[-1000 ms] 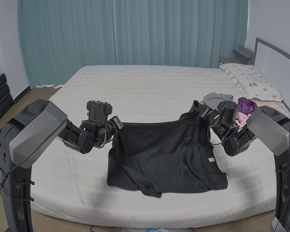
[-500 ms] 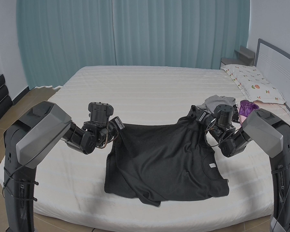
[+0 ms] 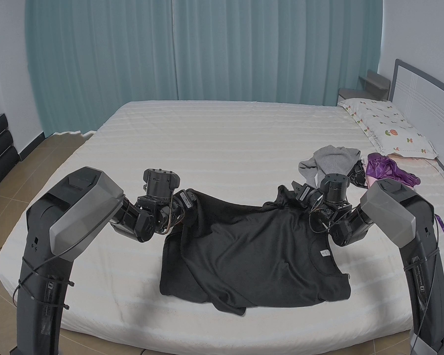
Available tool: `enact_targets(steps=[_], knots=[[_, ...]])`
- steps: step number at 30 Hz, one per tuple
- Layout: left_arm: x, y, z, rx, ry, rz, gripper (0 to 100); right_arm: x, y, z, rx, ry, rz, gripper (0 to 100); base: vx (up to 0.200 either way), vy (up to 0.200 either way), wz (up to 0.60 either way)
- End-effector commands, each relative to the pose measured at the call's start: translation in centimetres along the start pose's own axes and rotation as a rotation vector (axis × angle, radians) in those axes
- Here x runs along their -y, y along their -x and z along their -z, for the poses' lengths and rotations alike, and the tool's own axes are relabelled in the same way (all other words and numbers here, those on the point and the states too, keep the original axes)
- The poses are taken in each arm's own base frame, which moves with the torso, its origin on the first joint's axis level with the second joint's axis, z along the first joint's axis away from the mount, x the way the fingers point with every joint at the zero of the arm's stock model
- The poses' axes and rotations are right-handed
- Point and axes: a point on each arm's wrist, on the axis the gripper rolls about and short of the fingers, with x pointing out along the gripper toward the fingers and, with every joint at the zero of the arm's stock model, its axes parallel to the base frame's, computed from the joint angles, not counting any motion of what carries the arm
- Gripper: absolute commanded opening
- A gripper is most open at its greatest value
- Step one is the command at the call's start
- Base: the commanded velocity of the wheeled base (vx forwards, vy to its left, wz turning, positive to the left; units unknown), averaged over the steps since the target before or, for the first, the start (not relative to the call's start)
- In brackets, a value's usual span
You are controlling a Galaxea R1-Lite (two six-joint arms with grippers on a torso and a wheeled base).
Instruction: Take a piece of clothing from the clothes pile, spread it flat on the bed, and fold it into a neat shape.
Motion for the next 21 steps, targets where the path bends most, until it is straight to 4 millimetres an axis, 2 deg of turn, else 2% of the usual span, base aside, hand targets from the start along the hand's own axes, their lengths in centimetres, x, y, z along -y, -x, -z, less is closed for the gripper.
enact_targets(steps=[1,2,3,4,5,6,8,9,11,15,21], knots=[[-0.9,-1.5,0.8,0.042,-0.004,-0.059,100,1.3,-0.8,0.7,-0.009,-0.001,0.019,100,0.0,0.0,0.0],[-0.9,-1.5,0.8,0.042,-0.004,-0.059,100,1.3,-0.8,0.7,-0.009,-0.001,0.019,100,0.0,0.0,0.0],[-0.4,-1.5,-0.1,0.1,0.01,-0.078,100,1.3,-1.2,-2.8,0.082,-0.023,0.011,100,0.0,0.0,0.0],[-0.3,-1.5,-0.7,0.115,0.017,-0.077,100,1.1,-1.2,-4.8,0.132,-0.036,0.005,100,0.0,0.0,0.0],[-0.4,-1.4,-1.3,0.129,0.022,-0.078,100,1.2,-1.1,-5.9,0.156,-0.042,0.004,100,0.0,0.0,0.0],[-0.3,-1.3,-1.9,0.145,0.029,-0.075,100,1.4,-0.9,-6.7,0.173,-0.049,0.005,100,0.0,0.0,0.0],[-0.3,-1.3,-2.1,0.149,0.03,-0.073,100,1.5,-0.9,-6.9,0.178,-0.051,0.006,100,0.0,0.0,0.0],[-0.2,-1.6,-3.2,0.182,0.045,-0.063,100,2.1,-0.6,-7.5,0.188,-0.072,0.027,100,0.0,0.0,0.0],[-0.4,-1.9,-3.3,0.184,0.043,-0.067,100,3.0,0.0,-6.9,0.154,-0.082,0.056,100,0.0,0.0,0.0],[-1.7,-1.9,-2.0,0.078,0.013,-0.143,100,4.1,1.5,-5.2,0.046,-0.107,0.072,100,0.0,0.0,0.0],[-2.1,-0.6,-1.6,-0.094,0.003,-0.194,100,5.0,4.6,-3.1,-0.14,-0.113,0.031,100,0.0,0.0,0.0]])
